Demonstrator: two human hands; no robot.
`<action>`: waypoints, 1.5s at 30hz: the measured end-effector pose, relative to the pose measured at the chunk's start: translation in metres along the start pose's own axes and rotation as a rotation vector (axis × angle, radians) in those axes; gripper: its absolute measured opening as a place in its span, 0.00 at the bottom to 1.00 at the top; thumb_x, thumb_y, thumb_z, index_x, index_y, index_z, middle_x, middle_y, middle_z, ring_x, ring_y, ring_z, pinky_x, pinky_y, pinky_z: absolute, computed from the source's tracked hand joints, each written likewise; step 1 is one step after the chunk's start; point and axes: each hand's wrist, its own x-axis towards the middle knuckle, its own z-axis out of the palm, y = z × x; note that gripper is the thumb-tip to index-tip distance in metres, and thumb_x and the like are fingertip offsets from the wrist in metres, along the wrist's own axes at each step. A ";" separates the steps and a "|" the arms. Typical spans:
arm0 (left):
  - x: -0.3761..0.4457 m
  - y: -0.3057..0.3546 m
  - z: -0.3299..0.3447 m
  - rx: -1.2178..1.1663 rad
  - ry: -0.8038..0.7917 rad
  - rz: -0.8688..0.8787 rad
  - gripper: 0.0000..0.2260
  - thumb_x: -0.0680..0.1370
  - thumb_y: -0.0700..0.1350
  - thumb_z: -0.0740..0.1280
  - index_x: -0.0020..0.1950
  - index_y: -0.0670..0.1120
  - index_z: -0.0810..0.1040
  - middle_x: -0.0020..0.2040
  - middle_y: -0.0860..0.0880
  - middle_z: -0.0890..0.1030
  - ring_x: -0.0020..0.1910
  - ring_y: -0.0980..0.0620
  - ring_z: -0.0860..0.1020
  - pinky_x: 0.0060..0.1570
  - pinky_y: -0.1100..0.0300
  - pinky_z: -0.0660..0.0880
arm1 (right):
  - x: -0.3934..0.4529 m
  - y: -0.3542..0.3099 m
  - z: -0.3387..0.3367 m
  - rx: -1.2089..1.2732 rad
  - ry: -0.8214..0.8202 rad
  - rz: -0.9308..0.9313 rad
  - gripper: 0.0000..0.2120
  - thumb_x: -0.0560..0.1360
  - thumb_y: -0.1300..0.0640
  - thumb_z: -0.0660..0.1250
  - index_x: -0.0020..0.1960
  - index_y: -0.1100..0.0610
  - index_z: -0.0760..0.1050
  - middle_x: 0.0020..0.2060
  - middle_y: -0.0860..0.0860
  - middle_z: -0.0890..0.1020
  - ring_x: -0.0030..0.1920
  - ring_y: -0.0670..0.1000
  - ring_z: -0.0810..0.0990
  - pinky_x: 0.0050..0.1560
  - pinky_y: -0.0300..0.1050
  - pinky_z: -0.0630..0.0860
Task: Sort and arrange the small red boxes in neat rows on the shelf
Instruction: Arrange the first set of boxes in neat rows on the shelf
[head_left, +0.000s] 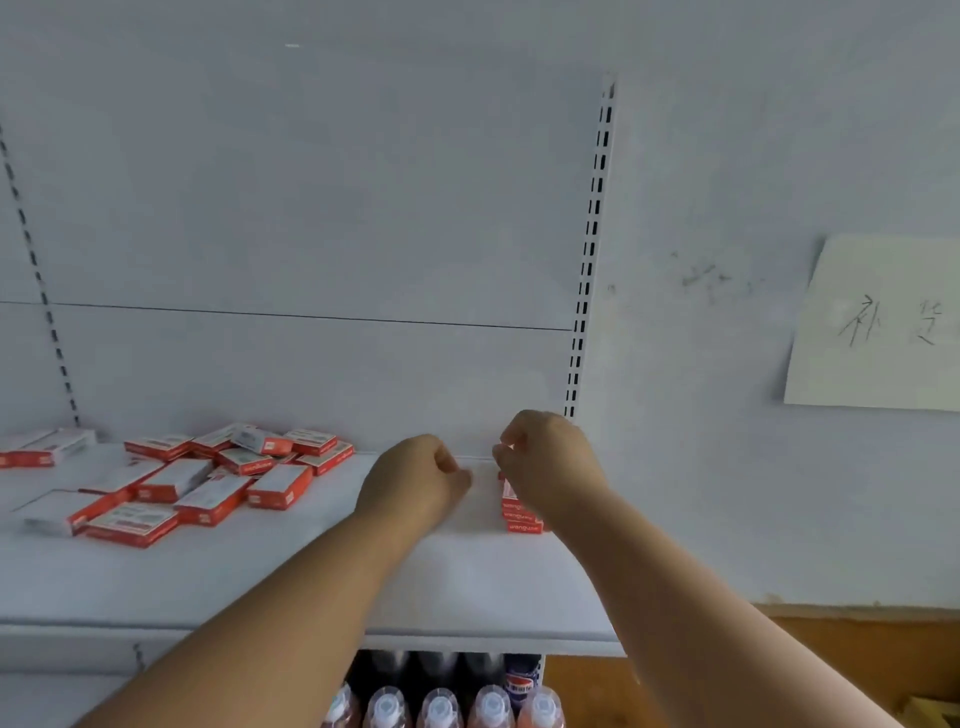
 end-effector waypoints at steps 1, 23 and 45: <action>-0.003 -0.010 -0.009 0.006 0.013 0.011 0.08 0.75 0.53 0.68 0.40 0.51 0.76 0.38 0.53 0.79 0.39 0.52 0.78 0.37 0.59 0.73 | -0.001 -0.013 0.006 0.013 0.005 -0.036 0.07 0.75 0.53 0.66 0.51 0.53 0.79 0.49 0.50 0.80 0.48 0.53 0.79 0.44 0.42 0.73; 0.030 -0.319 -0.243 0.229 -0.089 0.186 0.16 0.74 0.47 0.70 0.62 0.53 0.77 0.59 0.54 0.78 0.56 0.52 0.75 0.56 0.57 0.73 | -0.009 -0.312 0.219 0.016 -0.223 -0.132 0.11 0.77 0.56 0.65 0.58 0.50 0.78 0.55 0.47 0.79 0.53 0.49 0.77 0.52 0.42 0.74; 0.048 -0.365 -0.277 -0.537 -0.094 -0.176 0.12 0.84 0.50 0.56 0.54 0.47 0.77 0.42 0.47 0.85 0.36 0.51 0.83 0.37 0.56 0.78 | 0.021 -0.356 0.250 -0.357 -0.396 -0.075 0.31 0.67 0.40 0.72 0.65 0.50 0.69 0.59 0.52 0.74 0.60 0.56 0.70 0.60 0.50 0.70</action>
